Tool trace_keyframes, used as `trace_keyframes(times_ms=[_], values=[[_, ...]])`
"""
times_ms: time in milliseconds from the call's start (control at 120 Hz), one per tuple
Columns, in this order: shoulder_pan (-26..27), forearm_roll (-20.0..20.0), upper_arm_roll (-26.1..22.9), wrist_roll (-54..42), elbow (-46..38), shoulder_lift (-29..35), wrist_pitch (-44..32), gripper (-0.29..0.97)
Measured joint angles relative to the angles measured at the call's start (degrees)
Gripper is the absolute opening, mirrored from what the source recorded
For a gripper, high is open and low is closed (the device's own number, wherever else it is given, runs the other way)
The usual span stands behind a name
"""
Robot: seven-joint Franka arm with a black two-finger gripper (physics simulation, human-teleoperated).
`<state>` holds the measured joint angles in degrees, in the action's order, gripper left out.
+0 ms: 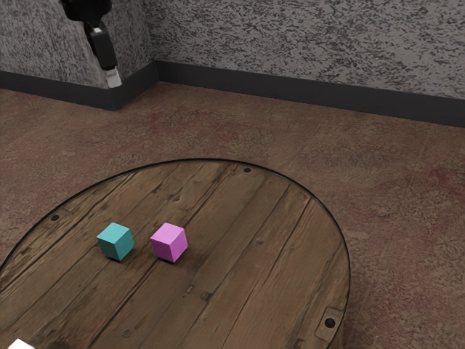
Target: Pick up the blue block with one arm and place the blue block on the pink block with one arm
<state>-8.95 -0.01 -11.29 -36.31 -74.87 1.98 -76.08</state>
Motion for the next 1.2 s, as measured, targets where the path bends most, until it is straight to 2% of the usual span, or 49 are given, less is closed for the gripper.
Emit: trace_keyframes(times_ms=[150,217,283,433,492,658,742,892,1058,1200], values=[[3.85,-0.34,-0.03,-3.6,-0.17,-0.14,1.03,0.68],[4.01,2.58,0.46,-5.18,-7.89,4.99,0.45,0.68],[2.24,4.56,1.45,-8.76,-24.86,10.45,-6.23,0.68],[-0.19,6.66,2.01,-17.54,-39.0,9.8,-16.21,0.68],[-1.78,6.83,3.94,-22.64,-43.9,8.43,-21.65,0.68],[-4.97,6.79,6.93,-35.58,-49.36,2.45,-35.44,0.68],[-6.6,4.83,7.54,-41.68,-49.75,-1.32,-41.95,0.68],[-9.16,3.91,7.71,-50.89,-49.92,-5.6,-52.59,0.68],[-6.5,3.42,7.63,-58.76,-50.28,-7.92,-59.1,0.68],[-6.48,2.88,7.59,-63.86,-52.08,-7.56,-61.61,0.68]])
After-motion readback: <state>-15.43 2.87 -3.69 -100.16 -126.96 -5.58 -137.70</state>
